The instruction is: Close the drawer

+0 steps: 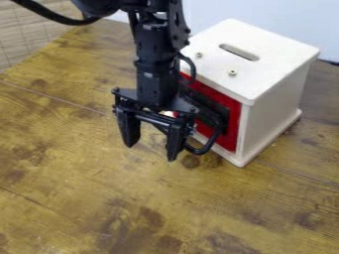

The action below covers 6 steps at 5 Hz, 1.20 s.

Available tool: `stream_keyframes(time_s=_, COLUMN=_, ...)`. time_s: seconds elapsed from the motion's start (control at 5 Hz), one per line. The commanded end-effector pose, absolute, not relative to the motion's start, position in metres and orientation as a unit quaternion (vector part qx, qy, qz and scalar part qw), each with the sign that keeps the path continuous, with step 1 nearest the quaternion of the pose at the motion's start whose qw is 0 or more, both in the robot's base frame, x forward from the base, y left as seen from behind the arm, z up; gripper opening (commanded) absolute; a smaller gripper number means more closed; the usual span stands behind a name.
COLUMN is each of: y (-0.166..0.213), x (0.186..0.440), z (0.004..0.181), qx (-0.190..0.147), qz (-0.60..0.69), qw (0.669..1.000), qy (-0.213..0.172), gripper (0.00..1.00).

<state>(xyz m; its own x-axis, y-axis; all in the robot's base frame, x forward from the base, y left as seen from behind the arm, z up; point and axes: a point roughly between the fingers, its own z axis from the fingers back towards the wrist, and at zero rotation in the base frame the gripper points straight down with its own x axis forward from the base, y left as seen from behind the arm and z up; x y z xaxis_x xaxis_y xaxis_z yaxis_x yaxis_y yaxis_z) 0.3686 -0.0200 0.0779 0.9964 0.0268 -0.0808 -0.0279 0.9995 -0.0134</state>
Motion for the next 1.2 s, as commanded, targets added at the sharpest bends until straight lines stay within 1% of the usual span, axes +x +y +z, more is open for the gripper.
stream_keyframes(time_s=0.0, y=-0.0102, x=0.3790, z=0.1147, qx=-0.008, qz=0.025, qw=1.000, qy=-0.016, gripper=1.00)
stream_keyframes(time_s=1.0, y=-0.0021, x=0.3737, z=0.1134, qx=-0.007, qz=0.037, qw=0.999, qy=-0.023, gripper=1.00)
